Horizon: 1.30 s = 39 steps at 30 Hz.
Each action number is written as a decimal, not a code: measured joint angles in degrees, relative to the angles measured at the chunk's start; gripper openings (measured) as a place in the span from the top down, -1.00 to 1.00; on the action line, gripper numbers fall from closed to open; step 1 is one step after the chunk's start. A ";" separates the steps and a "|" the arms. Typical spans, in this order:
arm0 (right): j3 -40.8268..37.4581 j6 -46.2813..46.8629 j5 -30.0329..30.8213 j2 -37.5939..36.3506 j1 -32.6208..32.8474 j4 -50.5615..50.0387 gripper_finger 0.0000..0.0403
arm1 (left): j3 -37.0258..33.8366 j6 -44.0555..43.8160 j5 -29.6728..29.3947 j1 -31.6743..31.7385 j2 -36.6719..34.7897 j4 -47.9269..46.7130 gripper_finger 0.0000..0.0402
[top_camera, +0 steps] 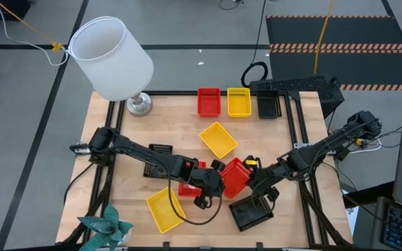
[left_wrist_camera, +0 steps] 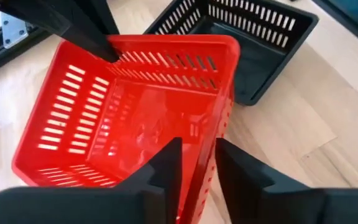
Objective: Stack baskets by color
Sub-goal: Stack the bottom right red bin on top of the top red bin
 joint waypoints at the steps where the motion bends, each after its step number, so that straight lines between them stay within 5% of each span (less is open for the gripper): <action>1: 0.00 0.01 0.01 0.00 0.00 -0.03 0.96 | 0.00 0.49 0.01 -0.01 0.00 -0.02 0.59; 10: 0.00 -0.62 0.71 0.00 0.00 0.31 0.95 | 0.00 5.22 3.16 -0.04 0.00 0.01 0.95; 16: 0.00 -0.15 1.89 0.00 0.00 2.30 0.82 | 0.00 5.97 3.45 -0.02 0.00 -0.13 0.91; 39: 0.02 14.82 7.45 -5.42 0.17 12.76 -0.12 | -0.02 8.47 2.49 3.00 -0.26 -2.84 0.96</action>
